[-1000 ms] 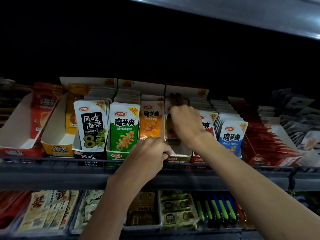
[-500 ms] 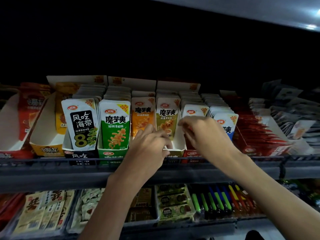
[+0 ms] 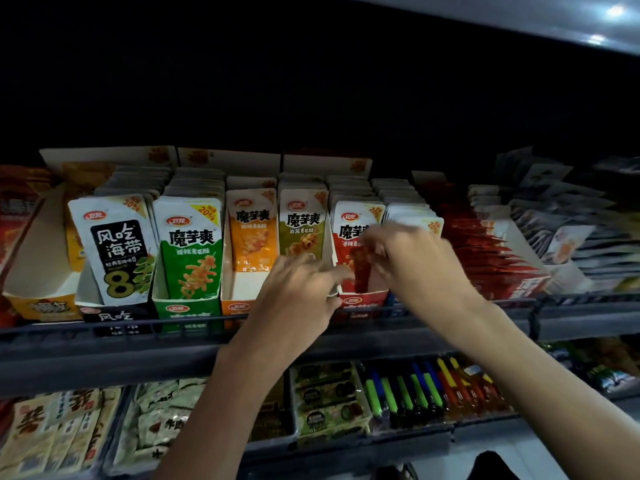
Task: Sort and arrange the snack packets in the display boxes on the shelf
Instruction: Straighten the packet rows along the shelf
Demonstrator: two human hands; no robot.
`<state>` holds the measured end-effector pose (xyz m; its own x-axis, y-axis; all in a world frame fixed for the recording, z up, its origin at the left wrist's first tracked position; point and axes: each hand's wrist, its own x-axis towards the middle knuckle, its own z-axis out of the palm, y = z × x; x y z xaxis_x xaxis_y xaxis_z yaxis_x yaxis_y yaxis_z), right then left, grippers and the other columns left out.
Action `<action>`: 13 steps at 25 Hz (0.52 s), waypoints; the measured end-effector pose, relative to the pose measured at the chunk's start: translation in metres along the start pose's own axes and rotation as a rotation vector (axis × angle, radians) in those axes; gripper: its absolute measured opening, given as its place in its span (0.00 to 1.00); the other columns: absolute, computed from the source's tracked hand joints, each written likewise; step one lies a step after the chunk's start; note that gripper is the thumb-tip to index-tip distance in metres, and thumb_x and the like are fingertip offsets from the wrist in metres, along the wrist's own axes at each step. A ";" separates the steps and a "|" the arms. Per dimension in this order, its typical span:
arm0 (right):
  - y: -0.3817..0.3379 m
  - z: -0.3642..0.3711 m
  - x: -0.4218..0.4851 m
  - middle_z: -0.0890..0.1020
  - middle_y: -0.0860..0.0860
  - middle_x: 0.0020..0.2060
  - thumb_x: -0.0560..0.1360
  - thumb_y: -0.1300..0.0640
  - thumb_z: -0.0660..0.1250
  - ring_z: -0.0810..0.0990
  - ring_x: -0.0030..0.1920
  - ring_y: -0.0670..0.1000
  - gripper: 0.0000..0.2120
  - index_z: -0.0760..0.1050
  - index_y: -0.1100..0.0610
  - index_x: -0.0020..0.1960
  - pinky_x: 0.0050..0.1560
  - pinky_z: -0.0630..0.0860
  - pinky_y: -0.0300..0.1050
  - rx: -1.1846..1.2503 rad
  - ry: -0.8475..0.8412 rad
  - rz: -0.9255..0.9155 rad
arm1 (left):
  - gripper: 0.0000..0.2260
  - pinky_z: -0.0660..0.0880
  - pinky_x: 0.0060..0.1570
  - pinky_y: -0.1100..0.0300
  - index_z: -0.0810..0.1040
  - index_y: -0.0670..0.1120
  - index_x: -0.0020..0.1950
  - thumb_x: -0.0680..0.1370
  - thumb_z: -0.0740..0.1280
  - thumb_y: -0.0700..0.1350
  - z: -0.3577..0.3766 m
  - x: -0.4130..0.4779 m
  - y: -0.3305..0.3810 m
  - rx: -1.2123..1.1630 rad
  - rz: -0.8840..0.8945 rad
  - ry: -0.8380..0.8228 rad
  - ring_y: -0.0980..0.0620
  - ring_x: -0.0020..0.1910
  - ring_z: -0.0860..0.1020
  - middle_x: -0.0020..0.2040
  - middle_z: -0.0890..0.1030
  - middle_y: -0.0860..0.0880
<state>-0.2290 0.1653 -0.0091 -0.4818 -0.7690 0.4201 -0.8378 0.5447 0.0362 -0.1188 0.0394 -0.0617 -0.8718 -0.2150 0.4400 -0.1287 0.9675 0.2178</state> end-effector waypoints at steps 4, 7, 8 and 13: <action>0.009 0.018 0.025 0.73 0.61 0.63 0.61 0.62 0.79 0.72 0.64 0.62 0.46 0.63 0.54 0.74 0.69 0.66 0.59 -0.379 0.139 -0.100 | 0.08 0.61 0.59 0.55 0.82 0.55 0.55 0.77 0.68 0.51 0.011 0.007 0.005 0.001 -0.015 0.018 0.51 0.59 0.74 0.54 0.81 0.53; 0.005 0.037 0.038 0.68 0.61 0.67 0.61 0.60 0.79 0.67 0.68 0.62 0.54 0.51 0.53 0.79 0.74 0.58 0.58 -0.452 0.070 -0.115 | 0.08 0.61 0.59 0.56 0.84 0.53 0.53 0.77 0.68 0.51 0.012 0.009 0.006 -0.044 -0.044 0.020 0.51 0.57 0.74 0.54 0.81 0.52; 0.004 0.043 0.041 0.68 0.61 0.67 0.61 0.57 0.80 0.66 0.70 0.62 0.56 0.49 0.52 0.79 0.74 0.57 0.57 -0.470 0.066 -0.122 | 0.08 0.62 0.60 0.56 0.84 0.53 0.54 0.77 0.68 0.51 0.012 0.010 0.006 -0.054 -0.045 0.021 0.51 0.57 0.74 0.54 0.80 0.53; 0.003 0.059 0.050 0.71 0.60 0.64 0.60 0.50 0.81 0.66 0.69 0.61 0.60 0.46 0.49 0.79 0.75 0.53 0.57 -0.463 0.069 -0.076 | 0.07 0.63 0.58 0.56 0.84 0.53 0.53 0.77 0.68 0.50 0.011 0.010 0.005 -0.090 -0.044 0.001 0.52 0.55 0.73 0.52 0.80 0.53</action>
<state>-0.2704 0.1091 -0.0415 -0.3919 -0.7970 0.4596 -0.6602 0.5915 0.4628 -0.1329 0.0434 -0.0656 -0.8658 -0.2573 0.4291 -0.1241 0.9413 0.3140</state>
